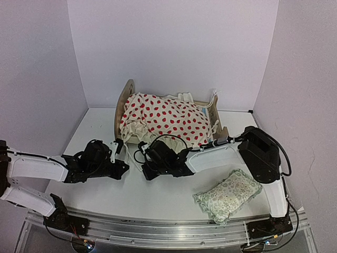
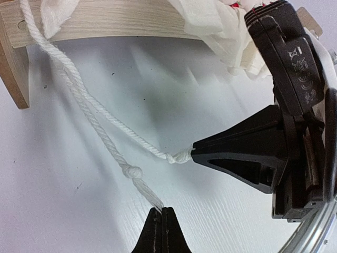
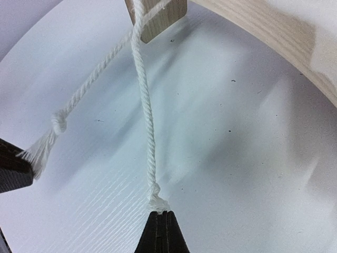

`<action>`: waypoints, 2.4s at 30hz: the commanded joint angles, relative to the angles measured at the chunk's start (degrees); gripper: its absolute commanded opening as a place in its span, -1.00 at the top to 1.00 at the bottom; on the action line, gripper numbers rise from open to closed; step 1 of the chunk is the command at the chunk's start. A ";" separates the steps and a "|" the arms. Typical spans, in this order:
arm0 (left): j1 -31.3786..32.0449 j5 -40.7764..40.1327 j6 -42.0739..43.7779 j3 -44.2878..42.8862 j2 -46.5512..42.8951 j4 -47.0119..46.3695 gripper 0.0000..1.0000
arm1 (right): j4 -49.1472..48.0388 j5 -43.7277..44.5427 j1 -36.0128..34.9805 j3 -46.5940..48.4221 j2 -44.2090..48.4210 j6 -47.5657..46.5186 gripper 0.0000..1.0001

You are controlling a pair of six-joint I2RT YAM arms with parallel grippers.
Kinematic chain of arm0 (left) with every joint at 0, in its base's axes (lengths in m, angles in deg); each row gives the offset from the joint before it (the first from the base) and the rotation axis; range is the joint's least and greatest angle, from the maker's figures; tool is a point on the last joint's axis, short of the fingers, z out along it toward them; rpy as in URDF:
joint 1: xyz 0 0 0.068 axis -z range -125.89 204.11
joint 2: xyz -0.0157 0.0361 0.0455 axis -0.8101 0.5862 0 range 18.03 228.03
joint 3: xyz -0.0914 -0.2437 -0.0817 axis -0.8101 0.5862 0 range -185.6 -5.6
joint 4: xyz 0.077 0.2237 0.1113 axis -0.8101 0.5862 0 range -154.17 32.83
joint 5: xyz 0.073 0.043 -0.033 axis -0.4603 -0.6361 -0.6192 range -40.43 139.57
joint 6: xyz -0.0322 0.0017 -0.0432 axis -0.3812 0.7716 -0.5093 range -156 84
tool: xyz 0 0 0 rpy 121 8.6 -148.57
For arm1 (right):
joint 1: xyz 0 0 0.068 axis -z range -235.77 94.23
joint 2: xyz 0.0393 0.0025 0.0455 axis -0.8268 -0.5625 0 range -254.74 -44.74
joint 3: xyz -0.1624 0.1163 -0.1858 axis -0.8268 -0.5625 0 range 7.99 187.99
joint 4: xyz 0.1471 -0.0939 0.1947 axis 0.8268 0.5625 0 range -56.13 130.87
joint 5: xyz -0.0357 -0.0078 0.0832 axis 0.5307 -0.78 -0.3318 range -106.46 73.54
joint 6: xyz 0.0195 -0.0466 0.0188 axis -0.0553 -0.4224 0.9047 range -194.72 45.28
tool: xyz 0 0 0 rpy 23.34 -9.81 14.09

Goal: Set up the pet bed
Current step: Tie the left ropes of the mattress closest to the robot on the bed frame base.

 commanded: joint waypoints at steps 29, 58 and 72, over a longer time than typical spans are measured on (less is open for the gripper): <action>13.25 -33.72 -9.19 -5.83 -4.21 16.76 -0.34 | -4.30 10.83 -6.23 -5.31 11.29 -3.88 1.00; 0.10 -19.64 2.58 -24.87 31.40 9.86 -0.05 | 2.41 -0.33 7.21 7.90 1.03 0.62 1.00; -2.00 -18.10 3.84 -28.77 39.25 9.87 0.85 | 2.33 -0.92 7.22 6.66 1.50 1.09 1.00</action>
